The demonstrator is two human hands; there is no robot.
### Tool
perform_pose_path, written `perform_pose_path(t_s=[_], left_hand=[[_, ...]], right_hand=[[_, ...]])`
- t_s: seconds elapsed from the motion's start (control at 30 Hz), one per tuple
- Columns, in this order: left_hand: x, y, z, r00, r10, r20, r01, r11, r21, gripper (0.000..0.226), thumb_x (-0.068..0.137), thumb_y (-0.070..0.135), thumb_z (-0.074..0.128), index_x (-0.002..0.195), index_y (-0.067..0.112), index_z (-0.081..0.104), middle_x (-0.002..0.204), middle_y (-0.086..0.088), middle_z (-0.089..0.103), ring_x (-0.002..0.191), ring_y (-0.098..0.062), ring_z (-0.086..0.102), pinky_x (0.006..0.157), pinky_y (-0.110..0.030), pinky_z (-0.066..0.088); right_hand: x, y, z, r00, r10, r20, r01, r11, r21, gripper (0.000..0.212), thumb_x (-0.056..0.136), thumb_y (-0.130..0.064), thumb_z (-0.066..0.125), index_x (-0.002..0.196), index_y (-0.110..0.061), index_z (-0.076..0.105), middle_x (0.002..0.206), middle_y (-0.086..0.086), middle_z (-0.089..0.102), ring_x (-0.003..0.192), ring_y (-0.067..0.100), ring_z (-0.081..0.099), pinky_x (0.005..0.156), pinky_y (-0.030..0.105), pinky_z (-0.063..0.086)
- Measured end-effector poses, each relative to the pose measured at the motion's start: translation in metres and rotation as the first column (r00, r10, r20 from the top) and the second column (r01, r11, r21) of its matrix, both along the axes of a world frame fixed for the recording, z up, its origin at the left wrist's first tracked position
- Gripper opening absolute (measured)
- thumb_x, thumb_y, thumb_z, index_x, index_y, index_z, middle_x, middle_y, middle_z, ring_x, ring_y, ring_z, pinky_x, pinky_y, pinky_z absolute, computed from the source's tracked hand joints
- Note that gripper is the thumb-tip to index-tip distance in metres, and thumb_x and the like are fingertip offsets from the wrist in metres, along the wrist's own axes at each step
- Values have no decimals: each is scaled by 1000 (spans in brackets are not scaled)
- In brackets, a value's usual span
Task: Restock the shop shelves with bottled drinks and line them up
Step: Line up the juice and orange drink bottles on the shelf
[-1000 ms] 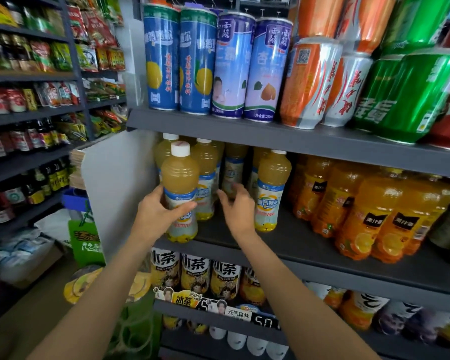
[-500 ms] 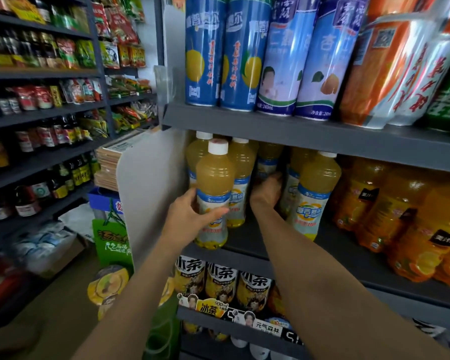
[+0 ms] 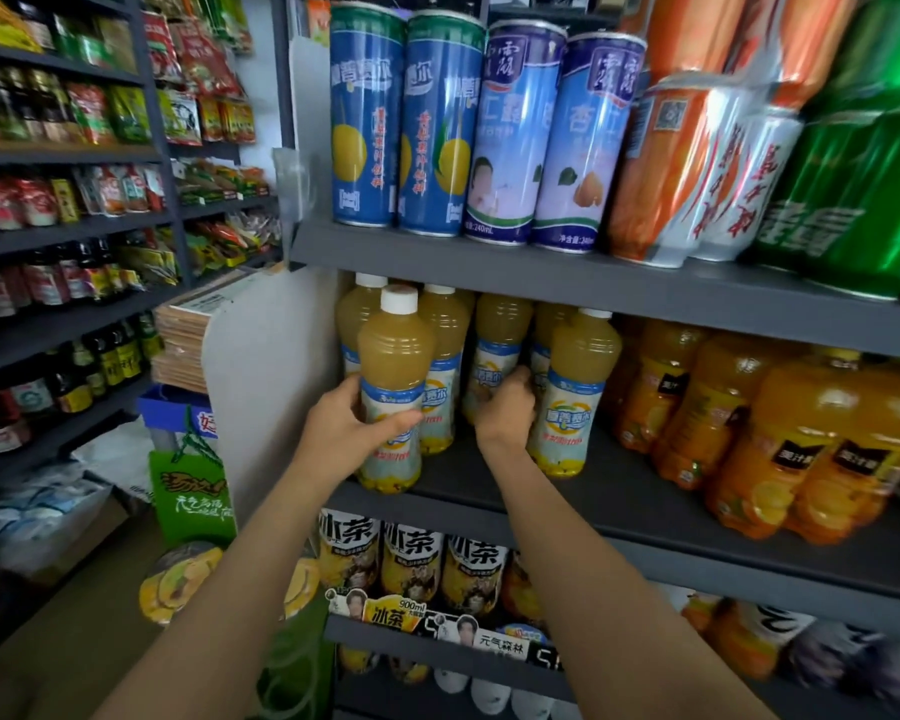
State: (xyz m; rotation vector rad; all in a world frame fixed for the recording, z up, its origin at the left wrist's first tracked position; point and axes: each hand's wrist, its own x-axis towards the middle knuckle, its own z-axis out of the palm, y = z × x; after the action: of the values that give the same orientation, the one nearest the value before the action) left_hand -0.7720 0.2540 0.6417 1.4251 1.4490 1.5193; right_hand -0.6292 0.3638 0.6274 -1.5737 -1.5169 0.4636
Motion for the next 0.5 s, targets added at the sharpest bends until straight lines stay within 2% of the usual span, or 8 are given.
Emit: perform_pose_path(t_s=[0.1,0.2,0.27,0.33,0.4,0.43,0.5], left_hand=[[1,-2,2,1000,1,13,-1,1000,-15,60,44,52,77,99,35,59,106,9,67,99,-9,64,88,-35,52],[9,-1,3,1000,10,-7,-10,1000,-28,46,60,34,83,100,31,60,106,6,67,99,-10,63,91,-39,51],[15,1,2,999,15,-30,-16,1000,-24,42,68,23,81,104,27,60,107,3,67,100,-12,63,92,-41,51],[22,3,3,999,9,-50,-10,1000,-28,42,70,19,79,107,24,59,109,1,66,101,-13,62,93,-40,50],[29,3,3,999,-9,-44,7,999,-36,42,71,17,77,108,23,58,110,1,66,101,-13,62,92,-38,50],[32,3,3,999,-17,-40,16,999,-37,42,72,17,77,108,23,57,110,1,66,101,-13,62,92,-36,50],[40,5,4,999,-34,-39,32,999,-38,42,71,18,77,108,24,56,108,3,65,101,-12,61,91,-35,50]], right_hand=[[3,1,6,999,43,14,-42,998,-51,46,88,-14,61,125,0,38,125,21,53,116,36,52,93,41,44],[7,-12,13,993,88,73,-87,996,-19,51,88,-8,60,131,0,35,131,20,48,121,34,49,96,38,42],[15,-35,16,986,111,123,-133,973,188,52,86,0,58,133,1,37,131,19,47,122,31,46,99,34,40],[28,-62,19,988,88,127,-135,895,425,47,84,3,58,129,0,44,126,17,48,119,27,45,98,29,38],[48,-76,20,998,-28,49,-4,839,544,47,81,0,63,125,-2,47,124,16,46,117,24,42,95,24,34],[59,-75,20,995,-98,2,81,835,544,51,80,-4,66,126,-1,46,127,17,44,118,25,40,95,24,33],[76,-66,14,990,-130,-50,139,911,388,66,77,-10,72,133,0,38,134,19,38,124,30,36,101,31,34]])
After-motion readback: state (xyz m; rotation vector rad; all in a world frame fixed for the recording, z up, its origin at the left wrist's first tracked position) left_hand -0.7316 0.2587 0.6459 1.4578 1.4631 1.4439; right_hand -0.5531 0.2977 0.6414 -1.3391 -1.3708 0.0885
